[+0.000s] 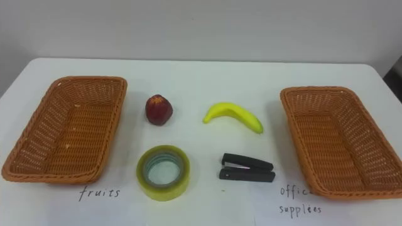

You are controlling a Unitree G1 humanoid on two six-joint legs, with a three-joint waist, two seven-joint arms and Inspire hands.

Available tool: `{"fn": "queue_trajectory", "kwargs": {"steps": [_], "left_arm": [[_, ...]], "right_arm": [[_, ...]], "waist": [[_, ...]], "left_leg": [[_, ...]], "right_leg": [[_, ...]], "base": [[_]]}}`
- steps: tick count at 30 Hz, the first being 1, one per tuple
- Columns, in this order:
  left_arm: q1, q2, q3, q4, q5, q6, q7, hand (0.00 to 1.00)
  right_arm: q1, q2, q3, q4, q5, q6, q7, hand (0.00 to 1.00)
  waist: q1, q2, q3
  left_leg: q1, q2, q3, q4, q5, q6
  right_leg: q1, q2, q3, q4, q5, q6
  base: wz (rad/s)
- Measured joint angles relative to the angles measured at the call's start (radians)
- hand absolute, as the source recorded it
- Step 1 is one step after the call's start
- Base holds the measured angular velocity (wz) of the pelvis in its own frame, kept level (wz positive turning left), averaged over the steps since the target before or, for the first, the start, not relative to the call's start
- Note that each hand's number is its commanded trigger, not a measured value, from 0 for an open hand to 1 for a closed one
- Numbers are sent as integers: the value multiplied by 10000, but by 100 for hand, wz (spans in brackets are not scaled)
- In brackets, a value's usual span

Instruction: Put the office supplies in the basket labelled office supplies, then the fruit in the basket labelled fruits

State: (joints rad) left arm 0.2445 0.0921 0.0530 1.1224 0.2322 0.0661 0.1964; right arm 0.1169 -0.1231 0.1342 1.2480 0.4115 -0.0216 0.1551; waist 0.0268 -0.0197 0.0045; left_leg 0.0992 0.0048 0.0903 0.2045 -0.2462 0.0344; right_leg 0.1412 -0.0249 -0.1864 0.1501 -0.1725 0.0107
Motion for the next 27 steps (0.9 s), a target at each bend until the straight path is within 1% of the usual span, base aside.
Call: {"fn": "queue_trajectory", "kwargs": {"steps": [6, 9, 16, 19, 25, 27], "left_arm": [[-28, 1, 13, -28, 90, -56, 150, 0], [-83, 9, 24, -28, 367, -83, 197, 0], [-196, 9, 24, -26, 373, -238, 288, 0], [-101, 8, 28, -25, 395, -237, 297, 0], [-57, 22, 239, 88, 454, -269, 307, 0], [-49, 28, 285, 204, 467, -314, 311, 0]], "right_arm": [[7, 1, 3, 2, 112, -6, -2, 0], [0, 3, 16, 17, 115, -7, 1, 0], [11, 5, 14, 16, 214, -6, 2, 0], [34, 5, 7, 13, 379, 12, 1, 0], [79, 9, -156, 42, 552, 12, -25, 0], [218, 20, -412, 37, 613, -9, -105, 0]], "waist": [[3, -31, 1], [13, -52, -1], [25, -64, 3], [40, -61, 2], [30, -32, 7], [30, -34, 5]], "left_leg": [[-2, -2, 9, 12, 0, 0], [0, -10, 0, 18, 0, 0], [3, -3, 28, 16, -1, 0], [22, -7, 53, 9, -1, 0], [153, 0, 55, -15, -2, -1], [184, 10, 53, -16, -2, -1]], "right_leg": [[1, 0, 54, -1, 0, 0], [14, 3, 55, -4, 0, 0], [-1, 2, 66, -6, 0, 0], [1, 7, 67, -4, 0, 0], [56, 9, 63, 2, 0, 0], [104, 7, 77, 2, 0, 0]], "base": [[0], [0], [0], [-2], [0], [0]]}}
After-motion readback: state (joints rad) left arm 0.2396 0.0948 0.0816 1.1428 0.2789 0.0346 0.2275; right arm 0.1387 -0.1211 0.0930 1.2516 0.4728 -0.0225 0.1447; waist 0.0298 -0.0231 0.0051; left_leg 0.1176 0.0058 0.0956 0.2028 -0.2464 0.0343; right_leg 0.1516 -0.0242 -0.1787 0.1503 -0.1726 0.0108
